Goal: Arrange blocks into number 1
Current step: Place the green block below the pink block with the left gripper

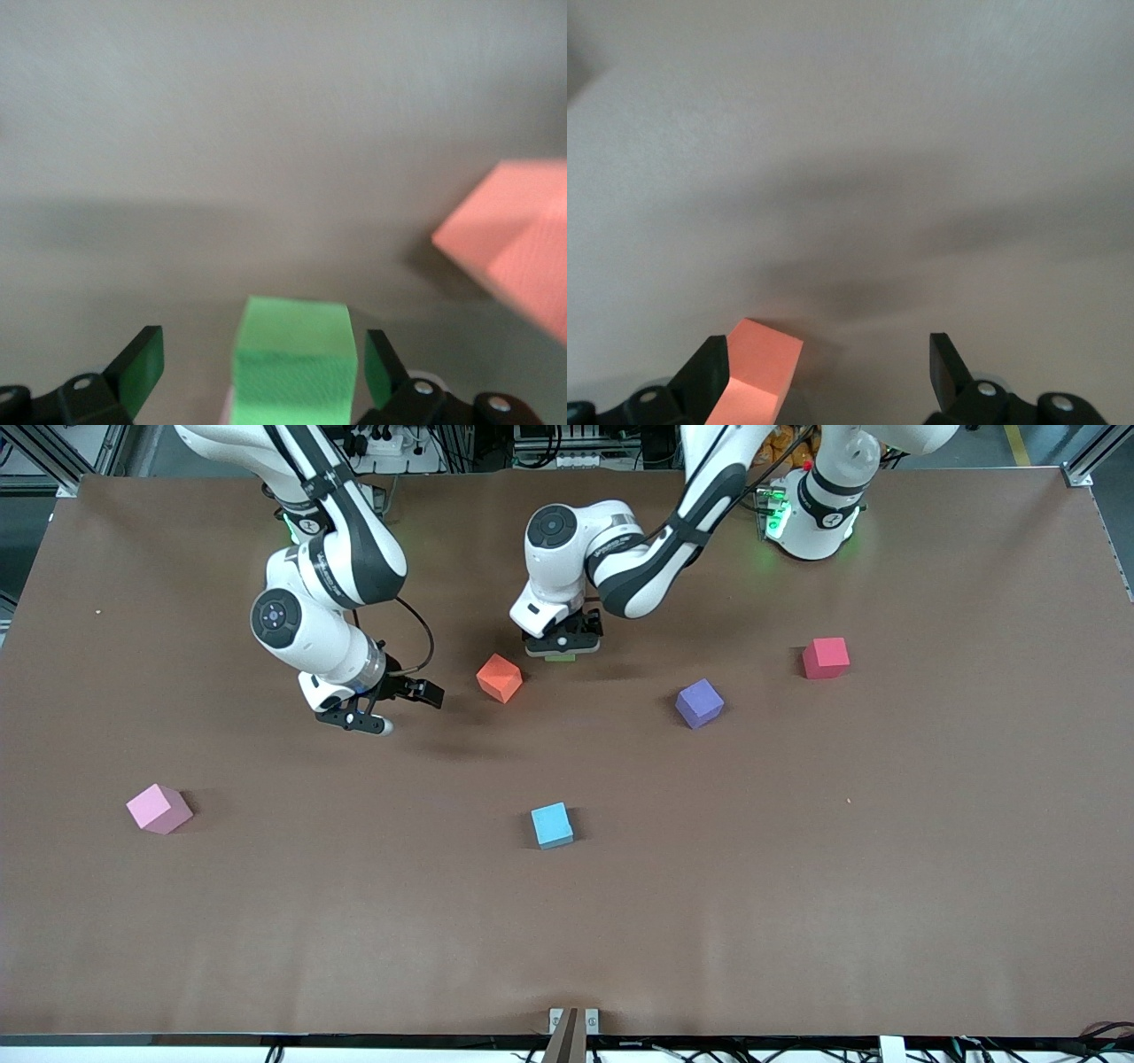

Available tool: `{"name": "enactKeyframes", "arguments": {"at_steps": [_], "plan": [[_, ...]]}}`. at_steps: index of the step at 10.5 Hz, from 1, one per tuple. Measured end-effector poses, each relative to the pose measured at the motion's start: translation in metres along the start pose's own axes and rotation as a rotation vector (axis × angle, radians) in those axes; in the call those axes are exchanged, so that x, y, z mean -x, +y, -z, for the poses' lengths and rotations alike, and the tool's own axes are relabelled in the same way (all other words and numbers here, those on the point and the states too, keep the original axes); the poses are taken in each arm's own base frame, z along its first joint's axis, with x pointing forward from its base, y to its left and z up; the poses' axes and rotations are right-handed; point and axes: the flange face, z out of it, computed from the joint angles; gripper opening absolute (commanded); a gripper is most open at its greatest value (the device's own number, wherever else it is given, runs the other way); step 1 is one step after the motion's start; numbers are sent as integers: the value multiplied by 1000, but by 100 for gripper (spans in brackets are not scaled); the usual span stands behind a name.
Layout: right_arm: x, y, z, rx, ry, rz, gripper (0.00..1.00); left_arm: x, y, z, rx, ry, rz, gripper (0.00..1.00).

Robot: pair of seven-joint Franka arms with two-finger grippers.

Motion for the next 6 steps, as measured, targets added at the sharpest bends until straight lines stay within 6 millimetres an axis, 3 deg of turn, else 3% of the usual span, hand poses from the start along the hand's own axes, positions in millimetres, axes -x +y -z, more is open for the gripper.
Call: {"name": "enactKeyframes", "arguments": {"at_steps": [2,3,6], "plan": [[13,-19,-30,-21,14,-15,100,-50,-30,29,-14,22,93,100],[25,-34,-47,-13,29,-19,100,-75,-49,30,-30,18,147,100],[51,-60,-81,13,39,-23,100,-124,-113,6,-120,-34,281,100]]}}
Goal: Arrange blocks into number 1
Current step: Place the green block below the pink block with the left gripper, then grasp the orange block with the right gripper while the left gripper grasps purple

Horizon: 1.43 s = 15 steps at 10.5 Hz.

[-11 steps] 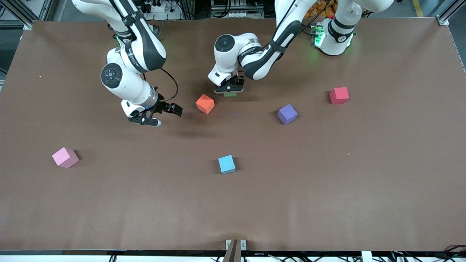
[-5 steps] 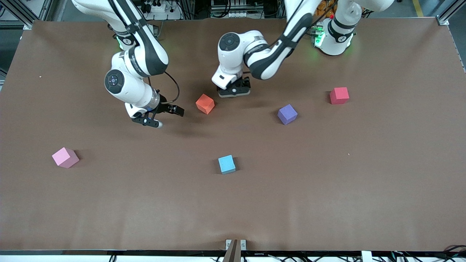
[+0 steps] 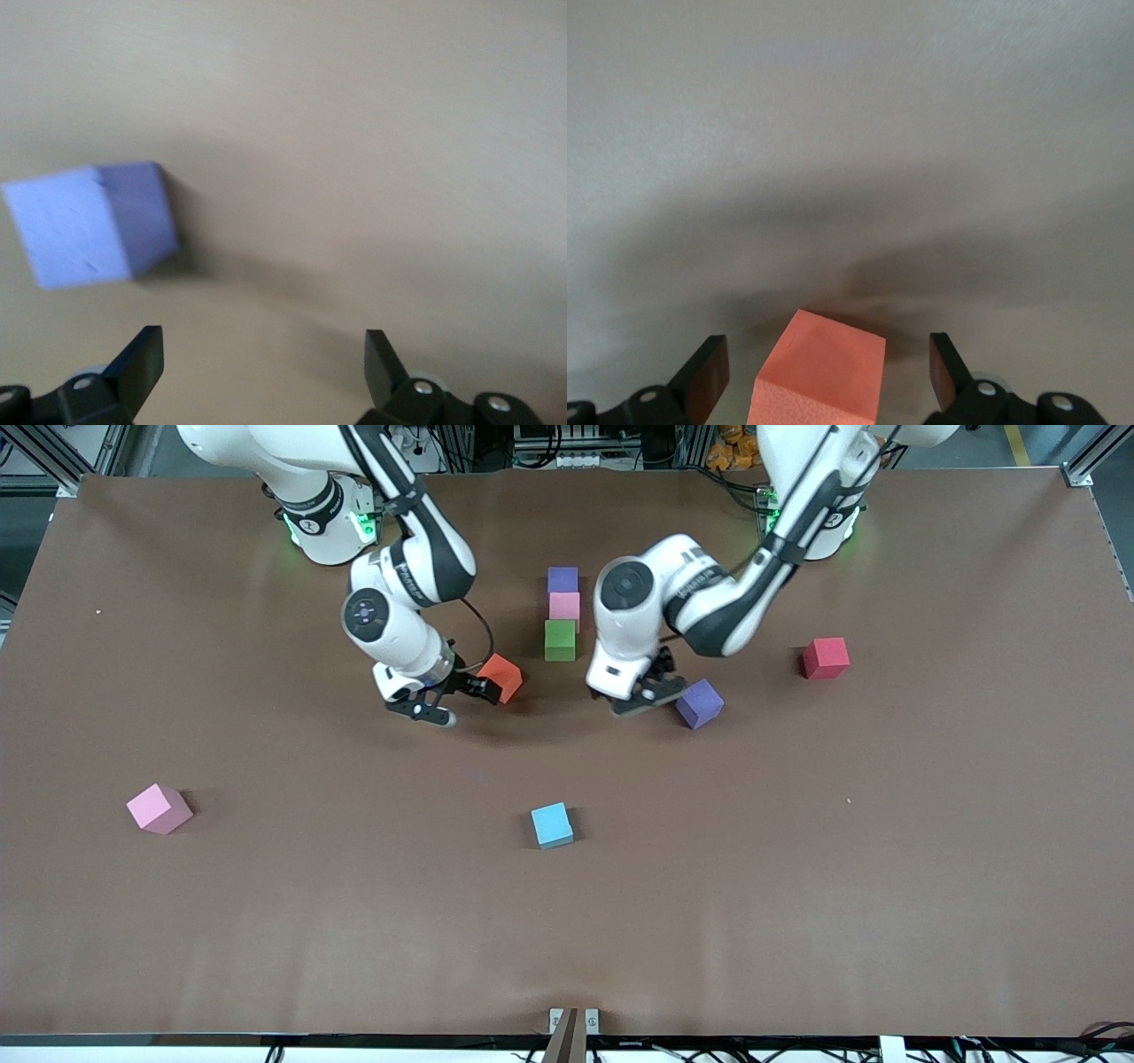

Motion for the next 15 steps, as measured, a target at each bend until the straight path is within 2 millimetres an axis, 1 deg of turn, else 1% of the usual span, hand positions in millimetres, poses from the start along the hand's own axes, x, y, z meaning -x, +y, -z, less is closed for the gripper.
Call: {"name": "enactKeyframes", "arguments": {"at_steps": [2,3,4,7,9,11,14,15], "plan": [[1,-1,-5,7,-3,-23,100,-43,-31,-13,-22,-24,87,100],[3,-2,-7,10,-6,-37,100,-57,-45,-18,-27,-31,117,100],[6,-3,-9,13,-8,-47,100,-61,-55,-22,-20,-29,131,100],[13,-6,-17,28,-16,-92,100,-45,-81,-29,20,-1,139,100],[17,-6,-21,38,-23,-116,100,-41,-87,-34,12,-4,149,100],[21,-7,-27,49,-28,-128,100,-43,-93,-39,3,-11,177,100],[28,-10,-32,58,-32,-118,100,-54,-100,-45,21,-16,204,100],[31,-11,-33,60,-33,-112,83,-54,-98,-52,28,-22,205,100]]}}
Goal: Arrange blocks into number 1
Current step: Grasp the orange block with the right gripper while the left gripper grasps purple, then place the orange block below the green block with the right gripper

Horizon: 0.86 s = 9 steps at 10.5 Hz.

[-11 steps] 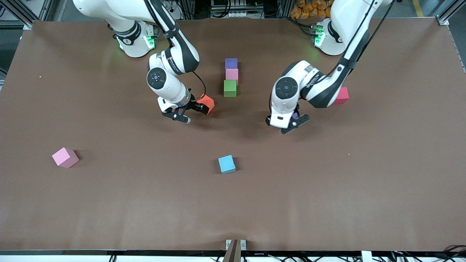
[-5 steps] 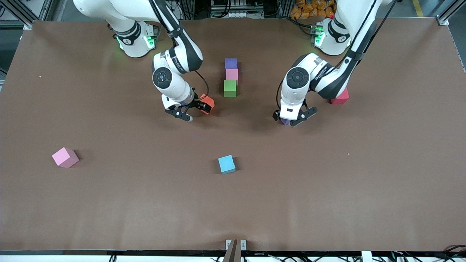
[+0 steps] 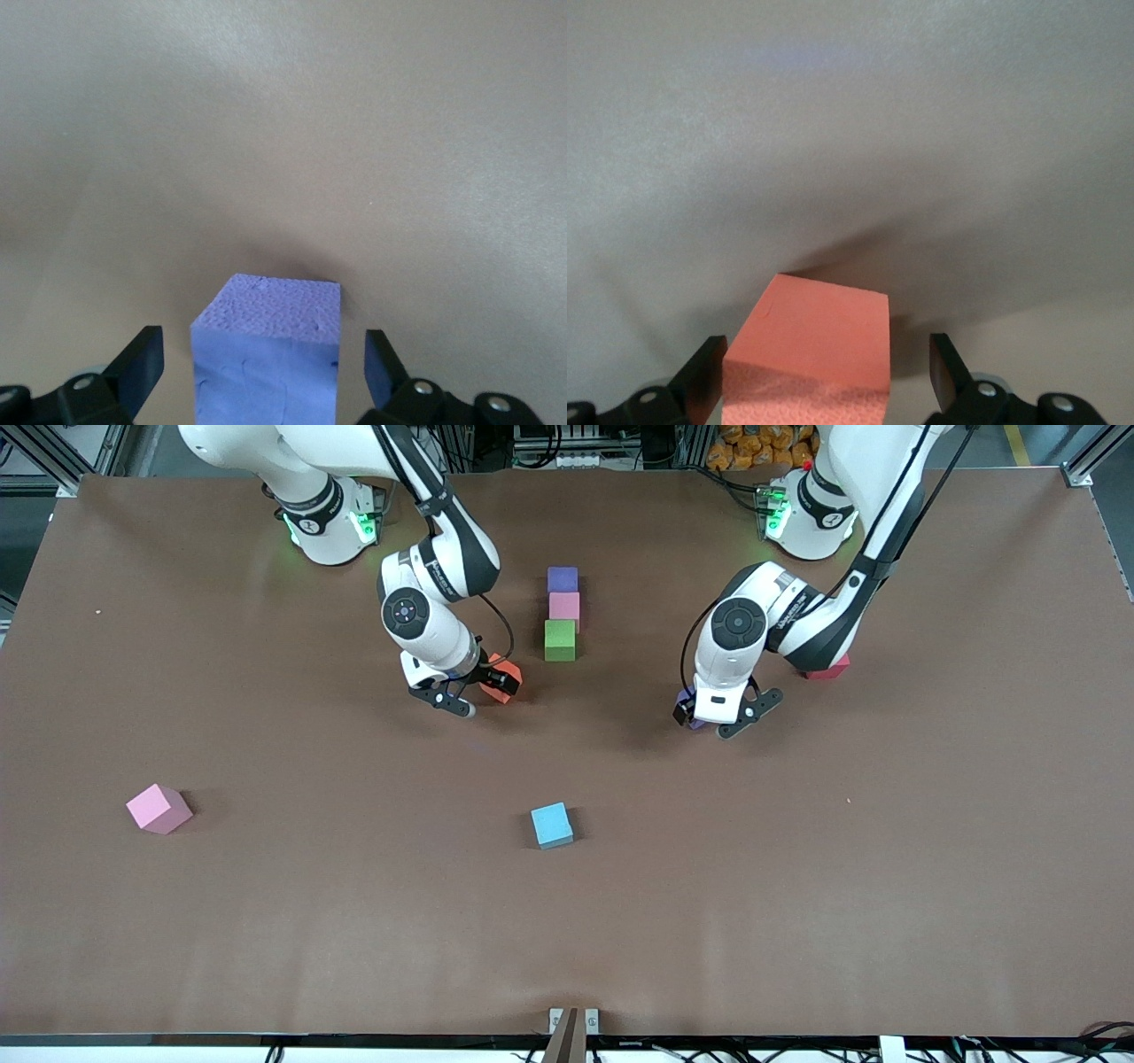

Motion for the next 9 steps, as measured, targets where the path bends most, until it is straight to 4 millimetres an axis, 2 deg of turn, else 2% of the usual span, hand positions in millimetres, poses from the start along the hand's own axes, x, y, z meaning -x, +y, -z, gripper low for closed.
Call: {"name": "enactKeyframes", "arguments": {"at_steps": [1,2,4,5,6,7,9], "plan": [[3,-1,-1,2,-1,6,56,2,1,-9,0,-10,-2,100],[5,-2,-2,3,-1,10,43,6,3,-16,-3,-19,-1,100],[7,-4,-2,2,0,15,44,12,5,-22,-8,-27,-2,100],[7,-5,-1,0,1,16,45,13,5,-23,-10,-29,-4,66],[7,-8,1,-7,5,20,47,14,5,-24,-11,-30,-5,14],[6,-15,7,-23,14,31,49,13,5,-25,-12,-31,-4,0],[8,-43,27,-36,74,143,49,12,5,-24,-10,-30,-6,0]]}}
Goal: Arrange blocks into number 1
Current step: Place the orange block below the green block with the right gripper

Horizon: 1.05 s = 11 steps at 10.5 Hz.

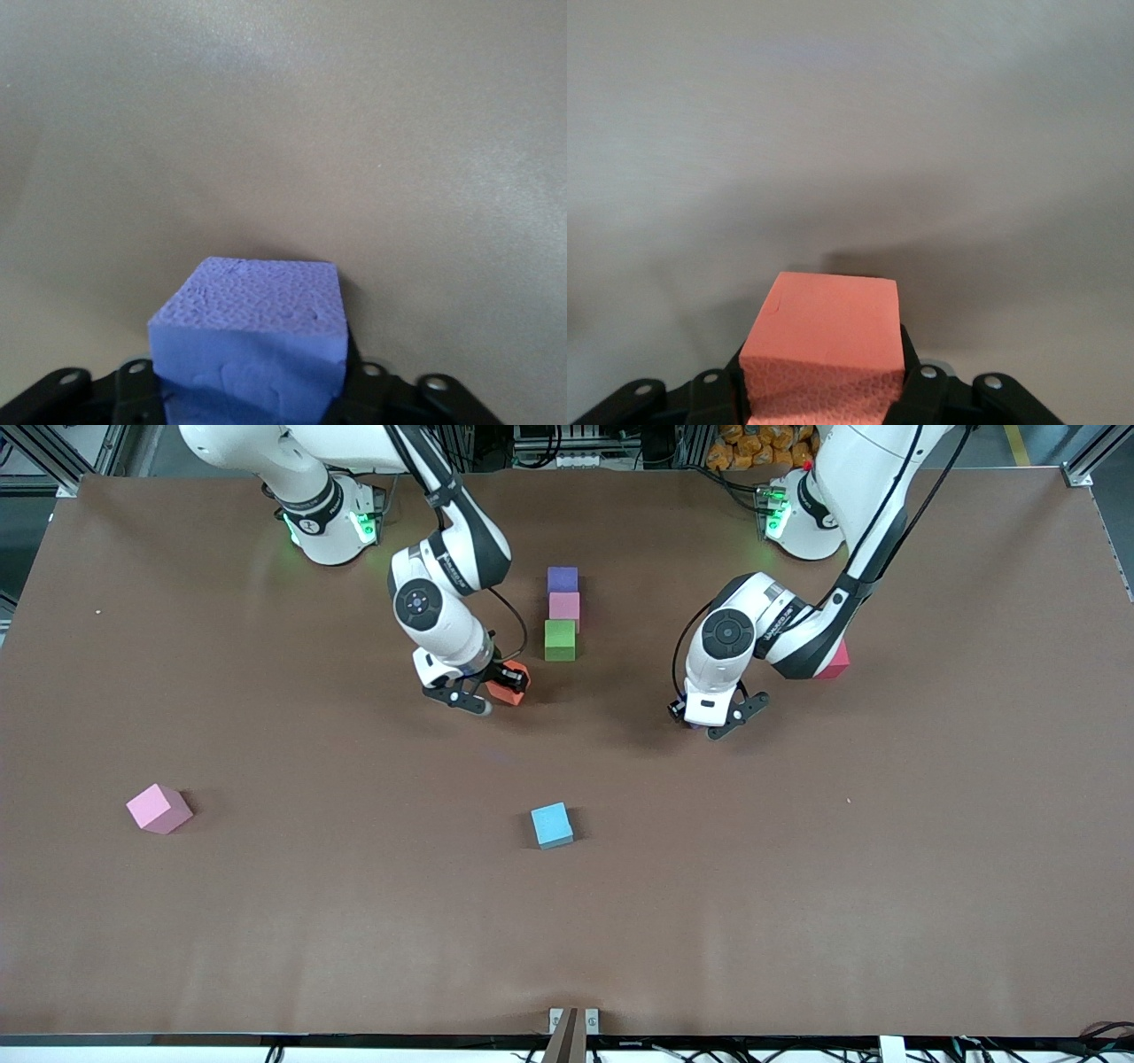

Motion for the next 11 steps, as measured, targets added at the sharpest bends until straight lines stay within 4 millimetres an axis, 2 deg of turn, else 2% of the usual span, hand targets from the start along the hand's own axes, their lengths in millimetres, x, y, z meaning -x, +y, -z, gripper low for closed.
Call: {"name": "enactKeyframes", "arguments": {"at_steps": [2,4,6,8,11], "plan": [[5,-33,11,42,66,161,50,0,4,5,11,5,-16,0],[16,-59,4,65,79,234,51,-8,25,32,44,27,-53,0],[36,-79,-7,69,81,271,53,1,52,63,78,54,-102,0],[58,-89,-20,81,75,282,53,10,66,78,103,68,-122,0],[80,-97,-26,85,70,292,55,8,67,78,103,69,-124,0]]}}
